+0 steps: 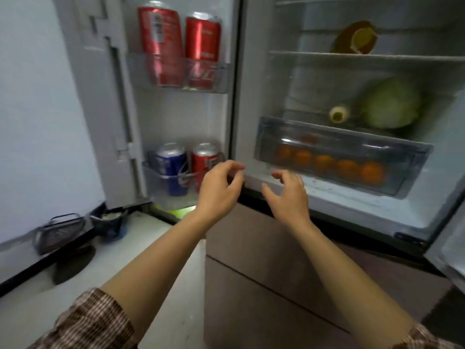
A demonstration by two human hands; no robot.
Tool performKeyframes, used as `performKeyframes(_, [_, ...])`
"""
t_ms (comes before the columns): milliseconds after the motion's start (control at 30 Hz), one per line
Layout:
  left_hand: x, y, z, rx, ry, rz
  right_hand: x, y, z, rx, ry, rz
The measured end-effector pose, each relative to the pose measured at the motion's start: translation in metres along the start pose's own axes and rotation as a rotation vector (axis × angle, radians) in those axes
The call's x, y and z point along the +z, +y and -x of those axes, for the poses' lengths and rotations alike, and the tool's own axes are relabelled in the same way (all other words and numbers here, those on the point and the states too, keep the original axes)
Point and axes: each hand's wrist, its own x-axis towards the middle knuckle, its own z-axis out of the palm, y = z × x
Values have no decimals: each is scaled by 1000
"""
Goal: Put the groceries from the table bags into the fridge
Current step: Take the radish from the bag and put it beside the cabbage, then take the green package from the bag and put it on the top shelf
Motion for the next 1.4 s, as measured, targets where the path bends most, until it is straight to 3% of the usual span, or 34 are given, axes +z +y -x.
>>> performKeyframes(267, [-167, -66, 91, -124, 89, -213, 101, -130, 85, -206, -87, -216])
performKeyframes(633, [-460, -182, 244, -474, 171, -509, 278, -376, 242, -339, -407, -305])
performKeyframes(933, [-659, -254, 358, -718, 377, -599, 398, -562, 351, -579, -697, -362])
performKeyframes(1400, [-923, -414, 433, -904, 584, -716, 614, -814, 437, -836, -962, -396])
